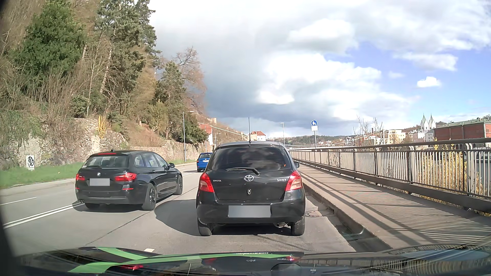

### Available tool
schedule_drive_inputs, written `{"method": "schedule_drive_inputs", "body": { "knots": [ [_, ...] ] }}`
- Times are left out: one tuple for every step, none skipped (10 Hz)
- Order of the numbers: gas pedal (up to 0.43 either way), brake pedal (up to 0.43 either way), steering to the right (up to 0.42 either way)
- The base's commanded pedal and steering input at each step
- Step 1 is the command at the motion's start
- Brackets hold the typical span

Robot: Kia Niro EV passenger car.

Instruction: Follow the waypoints while adhering to traffic rules and regulations

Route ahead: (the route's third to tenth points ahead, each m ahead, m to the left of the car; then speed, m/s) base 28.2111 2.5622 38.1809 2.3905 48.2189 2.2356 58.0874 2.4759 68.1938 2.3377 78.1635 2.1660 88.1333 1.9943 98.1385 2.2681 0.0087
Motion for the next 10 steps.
{"method": "schedule_drive_inputs", "body": {
  "knots": [
    [0.0,0.238,-0.004],
    [0.0,0.183,-0.004],
    [0.0,0.116,-0.004],
    [0.0,0.018,-0.004],
    [0.0,0.0,-0.004],
    [0.0,0.0,-0.004],
    [0.0,0.0,-0.004],
    [0.0,0.0,-0.004],
    [0.0,0.0,-0.004],
    [0.0,0.0,-0.004]
  ]
}}
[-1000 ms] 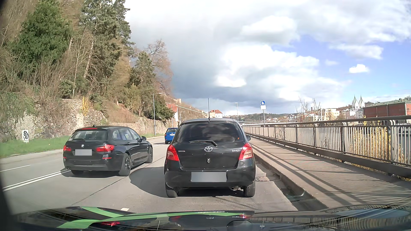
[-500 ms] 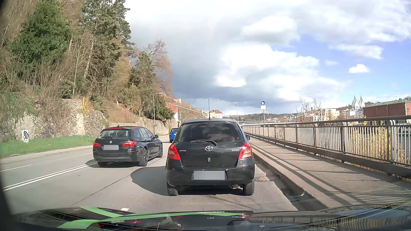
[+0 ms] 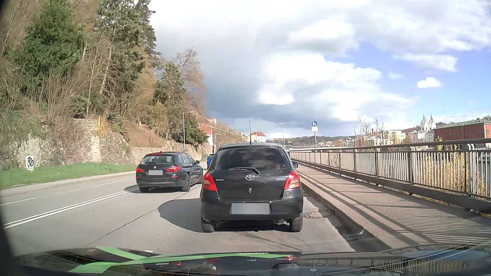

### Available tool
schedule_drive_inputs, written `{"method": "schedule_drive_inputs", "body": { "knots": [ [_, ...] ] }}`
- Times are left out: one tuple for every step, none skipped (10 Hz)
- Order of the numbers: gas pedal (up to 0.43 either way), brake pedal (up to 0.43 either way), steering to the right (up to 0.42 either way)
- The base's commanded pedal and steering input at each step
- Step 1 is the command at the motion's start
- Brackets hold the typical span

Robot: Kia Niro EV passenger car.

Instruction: Follow the waypoints while adhering to traffic rules and regulations

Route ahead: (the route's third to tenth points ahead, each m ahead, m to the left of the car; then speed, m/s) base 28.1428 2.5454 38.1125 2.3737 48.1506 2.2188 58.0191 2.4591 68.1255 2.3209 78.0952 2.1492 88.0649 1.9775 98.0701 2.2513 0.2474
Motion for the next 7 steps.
{"method": "schedule_drive_inputs", "body": {
  "knots": [
    [0.0,0.0,-0.004],
    [0.0,0.0,-0.004],
    [0.0,0.0,-0.004],
    [0.0,0.0,-0.004],
    [0.0,0.0,-0.004],
    [0.0,0.0,-0.004],
    [0.0,0.0,-0.004]
  ]
}}
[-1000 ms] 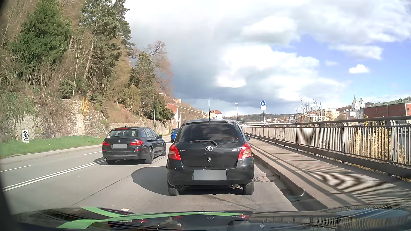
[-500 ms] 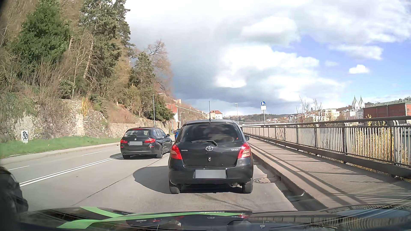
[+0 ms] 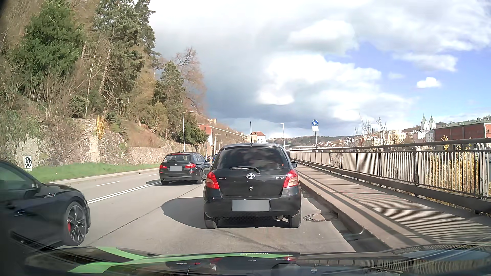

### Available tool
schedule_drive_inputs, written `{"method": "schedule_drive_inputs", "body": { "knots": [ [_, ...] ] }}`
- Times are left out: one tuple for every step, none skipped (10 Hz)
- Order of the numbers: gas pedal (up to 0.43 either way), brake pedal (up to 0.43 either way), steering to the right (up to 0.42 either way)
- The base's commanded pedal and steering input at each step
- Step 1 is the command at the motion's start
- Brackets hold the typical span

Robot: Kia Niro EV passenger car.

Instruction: Follow the waypoints while adhering to traffic rules and regulations

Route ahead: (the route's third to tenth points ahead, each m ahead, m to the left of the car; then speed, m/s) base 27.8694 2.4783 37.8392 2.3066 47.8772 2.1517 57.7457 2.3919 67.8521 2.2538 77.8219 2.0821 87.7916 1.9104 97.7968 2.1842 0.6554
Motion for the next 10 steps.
{"method": "schedule_drive_inputs", "body": {
  "knots": [
    [0.0,0.0,-0.003],
    [0.0,0.0,-0.003],
    [0.0,0.0,-0.003],
    [0.0,0.0,-0.004],
    [0.0,0.0,-0.003],
    [0.0,0.0,-0.004],
    [0.0,0.0,-0.004],
    [0.0,0.0,-0.004],
    [0.0,0.0,-0.004],
    [0.0,0.0,-0.003]
  ]
}}
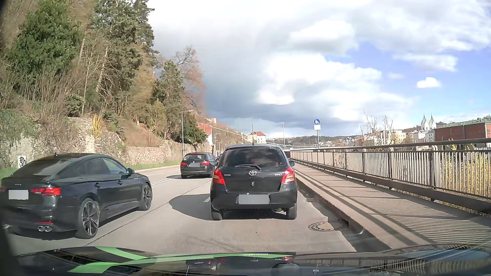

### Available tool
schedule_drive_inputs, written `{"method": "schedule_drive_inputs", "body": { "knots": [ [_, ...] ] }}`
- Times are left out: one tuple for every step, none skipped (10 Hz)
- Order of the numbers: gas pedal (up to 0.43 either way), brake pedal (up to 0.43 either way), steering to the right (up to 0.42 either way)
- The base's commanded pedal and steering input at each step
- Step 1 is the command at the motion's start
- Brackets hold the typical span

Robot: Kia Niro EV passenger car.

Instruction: Follow the waypoints while adhering to traffic rules and regulations

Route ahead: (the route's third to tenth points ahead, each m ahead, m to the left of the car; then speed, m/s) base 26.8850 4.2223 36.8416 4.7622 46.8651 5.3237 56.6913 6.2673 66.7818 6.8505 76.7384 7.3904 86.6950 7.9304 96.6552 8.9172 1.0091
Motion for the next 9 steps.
{"method": "schedule_drive_inputs", "body": {
  "knots": [
    [0.028,0.0,-0.004],
    [0.059,0.0,-0.004],
    [0.059,0.0,-0.004],
    [0.059,0.0,-0.003],
    [0.059,0.0,-0.004],
    [0.059,0.0,-0.003],
    [0.059,0.0,-0.003],
    [0.059,0.0,-0.003],
    [0.059,0.0,-0.003]
  ]
}}
